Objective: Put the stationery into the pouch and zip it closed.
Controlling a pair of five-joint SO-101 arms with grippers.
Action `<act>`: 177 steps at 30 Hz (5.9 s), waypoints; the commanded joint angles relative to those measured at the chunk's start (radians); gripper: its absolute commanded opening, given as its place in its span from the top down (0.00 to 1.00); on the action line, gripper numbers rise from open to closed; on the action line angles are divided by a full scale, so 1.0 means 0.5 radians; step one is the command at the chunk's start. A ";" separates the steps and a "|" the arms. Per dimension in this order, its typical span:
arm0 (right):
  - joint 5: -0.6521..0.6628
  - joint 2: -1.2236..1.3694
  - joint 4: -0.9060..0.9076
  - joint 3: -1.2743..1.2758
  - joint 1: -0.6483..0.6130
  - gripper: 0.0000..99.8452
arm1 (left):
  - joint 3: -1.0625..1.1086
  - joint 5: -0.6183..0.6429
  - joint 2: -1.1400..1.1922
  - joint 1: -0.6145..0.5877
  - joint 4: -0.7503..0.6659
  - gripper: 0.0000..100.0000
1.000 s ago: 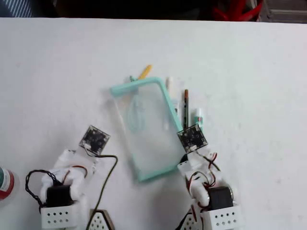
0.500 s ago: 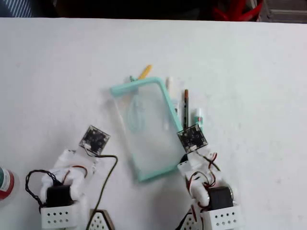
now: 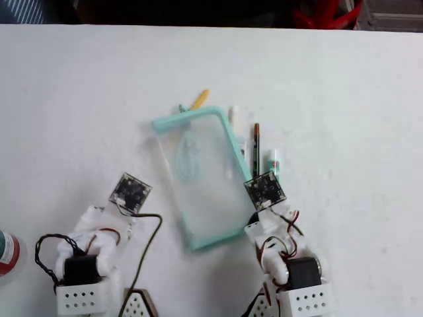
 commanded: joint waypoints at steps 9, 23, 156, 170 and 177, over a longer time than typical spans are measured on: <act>0.018 -0.014 0.002 0.015 -0.008 0.98 | -0.411 0.018 -0.011 -0.014 -0.098 0.88; 0.021 -0.017 -0.014 0.015 0.029 0.98 | -0.770 0.522 -0.011 0.358 -0.279 0.88; 0.021 -0.017 -0.548 0.003 0.931 0.98 | -3.756 0.485 3.343 2.506 0.994 0.70; 0.009 -0.020 -0.591 0.003 0.947 0.98 | -3.655 0.473 3.316 2.736 0.997 0.70; 0.009 -0.020 -0.591 0.003 0.947 0.98 | -3.308 0.405 3.303 2.503 1.000 0.79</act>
